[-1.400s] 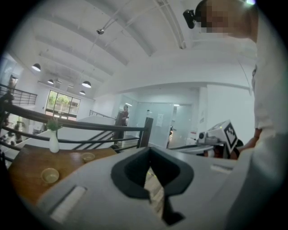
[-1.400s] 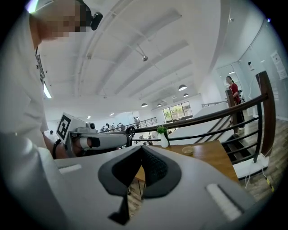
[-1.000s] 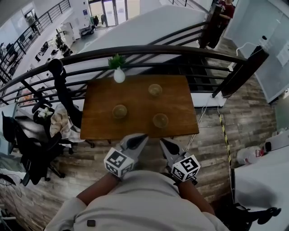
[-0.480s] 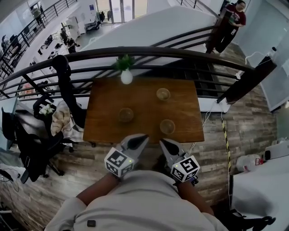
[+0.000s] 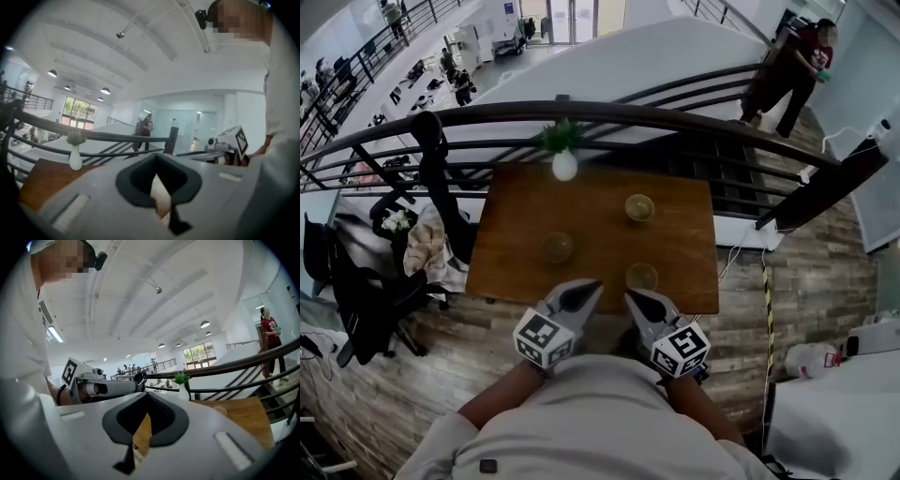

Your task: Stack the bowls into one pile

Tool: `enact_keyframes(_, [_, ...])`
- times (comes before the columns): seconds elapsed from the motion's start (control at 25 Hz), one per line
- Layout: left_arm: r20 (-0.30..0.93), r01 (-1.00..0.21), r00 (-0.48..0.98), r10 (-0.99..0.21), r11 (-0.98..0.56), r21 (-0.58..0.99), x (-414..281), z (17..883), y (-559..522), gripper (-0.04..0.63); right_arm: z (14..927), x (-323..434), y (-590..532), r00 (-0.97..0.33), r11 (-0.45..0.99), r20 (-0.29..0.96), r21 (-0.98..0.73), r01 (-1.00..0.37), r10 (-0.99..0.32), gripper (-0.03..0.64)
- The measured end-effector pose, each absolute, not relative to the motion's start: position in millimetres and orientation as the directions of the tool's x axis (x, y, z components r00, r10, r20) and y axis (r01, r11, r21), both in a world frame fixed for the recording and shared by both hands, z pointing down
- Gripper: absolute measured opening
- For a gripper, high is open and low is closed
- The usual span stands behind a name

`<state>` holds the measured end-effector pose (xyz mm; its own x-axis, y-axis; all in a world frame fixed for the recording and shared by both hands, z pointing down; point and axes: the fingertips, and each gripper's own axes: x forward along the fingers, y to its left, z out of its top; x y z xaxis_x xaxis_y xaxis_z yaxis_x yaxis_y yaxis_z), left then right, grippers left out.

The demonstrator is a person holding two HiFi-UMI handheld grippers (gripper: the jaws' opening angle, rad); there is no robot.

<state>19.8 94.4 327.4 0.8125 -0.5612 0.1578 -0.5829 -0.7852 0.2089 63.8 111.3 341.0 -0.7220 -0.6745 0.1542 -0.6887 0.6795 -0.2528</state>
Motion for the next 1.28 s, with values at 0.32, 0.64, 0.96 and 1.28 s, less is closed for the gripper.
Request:
enact_keyframes(0.32, [0.146, -0.607, 0.795, -0.589, -0.769, 0.202, 96, 326, 45, 0.005, 340, 146, 58, -0.732, 0.695, 0.159, -0.235, -0.68, -0.662, 0.006])
enact_keyframes(0.64, [0.166, -0.644, 0.765, -0.622, -0.739, 0.2, 162, 341, 10, 0.005, 358, 220, 18, -0.759, 0.723, 0.197, -0.232, -0.651, -0.62, 0.006])
enact_keyframes(0.96, [0.192, -0.678, 0.735, -0.65, -0.701, 0.222, 179, 352, -27, 0.005, 377, 245, -13, -0.781, 0.725, 0.224, -0.289, -0.625, -0.583, 0.006])
enact_keyframes(1.28, [0.256, -0.714, 0.699, -0.668, -0.63, 0.307, 159, 405, -58, 0.005, 427, 253, -35, -0.764, 0.69, 0.296, -0.329, -0.645, -0.573, 0.023])
